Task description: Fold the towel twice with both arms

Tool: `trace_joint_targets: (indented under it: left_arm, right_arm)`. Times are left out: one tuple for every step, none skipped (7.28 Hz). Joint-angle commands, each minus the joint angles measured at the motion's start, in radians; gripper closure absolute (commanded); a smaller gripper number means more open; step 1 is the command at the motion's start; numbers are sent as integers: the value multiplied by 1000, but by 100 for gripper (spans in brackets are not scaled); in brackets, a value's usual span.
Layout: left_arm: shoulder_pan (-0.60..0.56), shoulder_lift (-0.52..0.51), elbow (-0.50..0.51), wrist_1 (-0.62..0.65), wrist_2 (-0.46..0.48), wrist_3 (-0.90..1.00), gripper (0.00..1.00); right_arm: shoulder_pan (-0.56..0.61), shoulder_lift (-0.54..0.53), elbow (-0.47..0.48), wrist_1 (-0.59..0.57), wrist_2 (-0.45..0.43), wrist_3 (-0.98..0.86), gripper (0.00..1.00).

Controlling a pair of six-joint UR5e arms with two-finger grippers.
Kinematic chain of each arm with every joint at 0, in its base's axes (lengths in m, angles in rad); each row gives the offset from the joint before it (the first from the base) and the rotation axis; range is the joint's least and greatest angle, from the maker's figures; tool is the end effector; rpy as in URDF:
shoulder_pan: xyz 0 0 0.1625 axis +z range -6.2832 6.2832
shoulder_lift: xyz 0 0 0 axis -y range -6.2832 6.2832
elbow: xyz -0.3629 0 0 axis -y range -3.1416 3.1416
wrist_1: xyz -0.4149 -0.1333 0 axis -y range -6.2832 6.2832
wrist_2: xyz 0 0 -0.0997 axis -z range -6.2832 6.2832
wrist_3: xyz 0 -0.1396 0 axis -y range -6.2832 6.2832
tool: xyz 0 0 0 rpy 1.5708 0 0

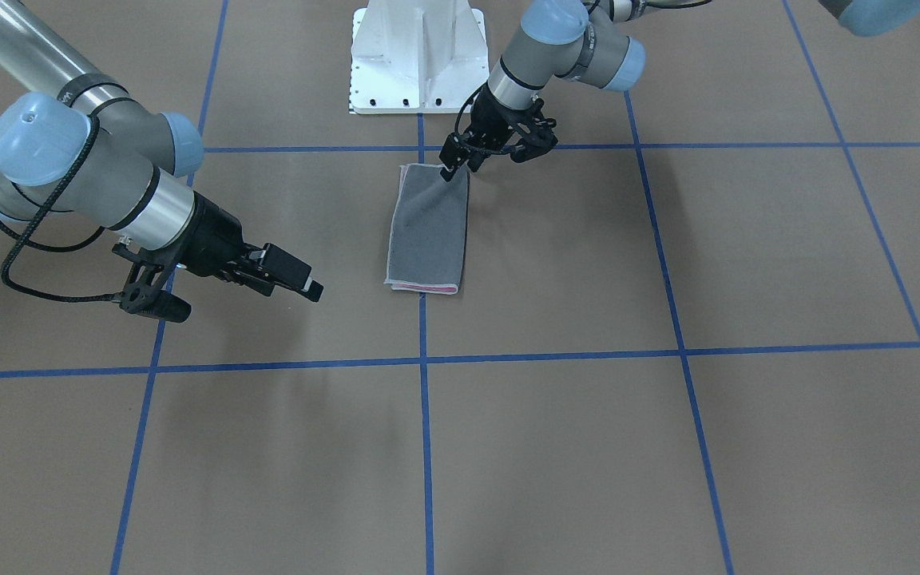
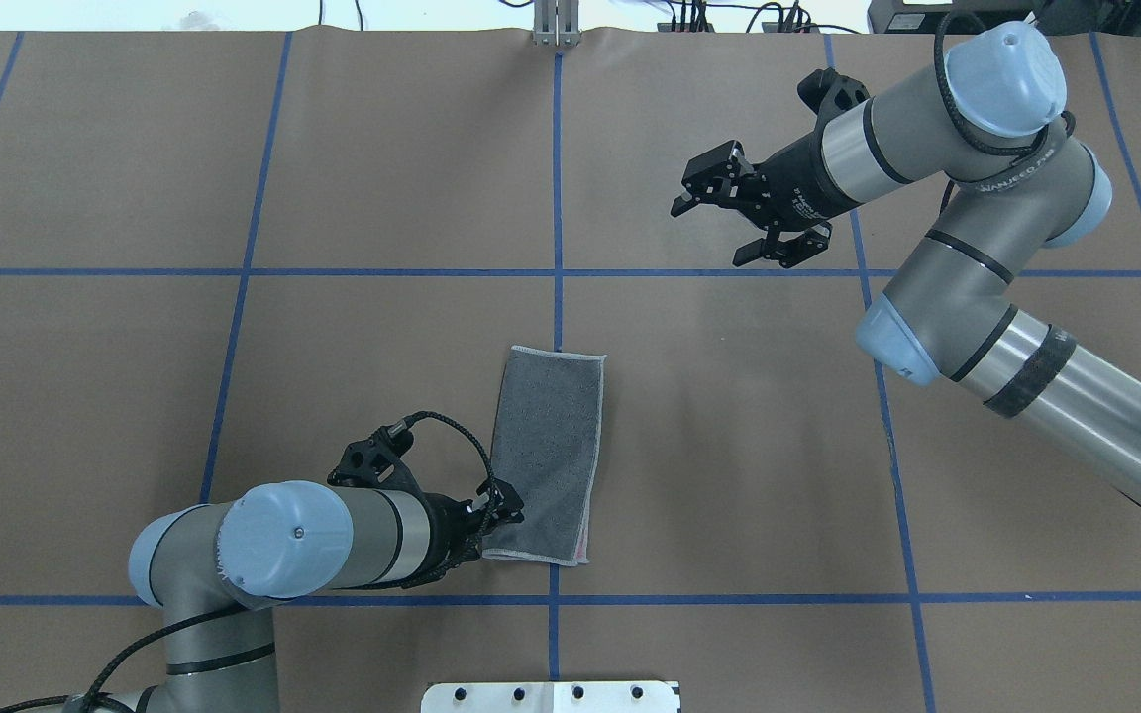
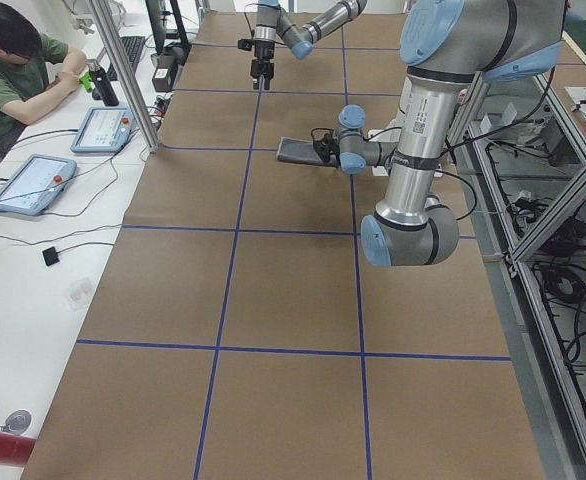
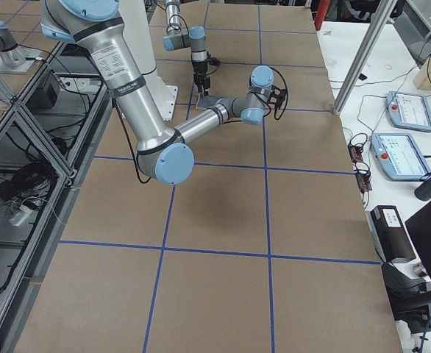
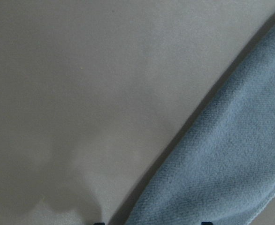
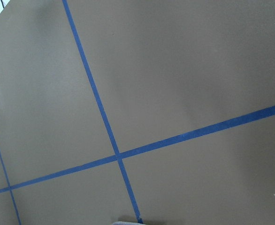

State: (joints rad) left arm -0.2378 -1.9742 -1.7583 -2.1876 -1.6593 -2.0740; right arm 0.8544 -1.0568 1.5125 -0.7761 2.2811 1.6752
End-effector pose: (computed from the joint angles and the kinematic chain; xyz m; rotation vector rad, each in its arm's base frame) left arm 0.6055 -0.2712 0.2213 -0.2406 1.2066 -0.5938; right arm -0.4165 -0.5427 0.2346 -0.1332 -1.3323 0.3691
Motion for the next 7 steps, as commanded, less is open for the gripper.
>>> trace_joint_targets:
  left_arm:
    - [0, 3, 0, -4, -2, 0, 55]
    - [0, 2, -1, -4, -2, 0, 65]
    - [0, -2, -1, -4, -2, 0, 66]
    - [2, 0, -1, -4, -2, 0, 66]
    - [0, 5, -1, -6, -2, 0, 66]
    - [2, 3, -1, -6, -2, 0, 78]
    - [0, 0, -1, -4, -4, -1, 100]
  right_arm:
    - [0, -2, 0, 1, 0, 0, 0]
    - [0, -12, 0, 8, -3, 0, 0]
    - [0, -12, 0, 8, -3, -3, 0]
    - [0, -12, 0, 8, -3, -3, 0]
    - [-2, -14, 0, 5, -3, -3, 0]
    - [-3, -15, -2, 5, -3, -3, 0]
    - [-2, -17, -2, 3, -3, -5, 0]
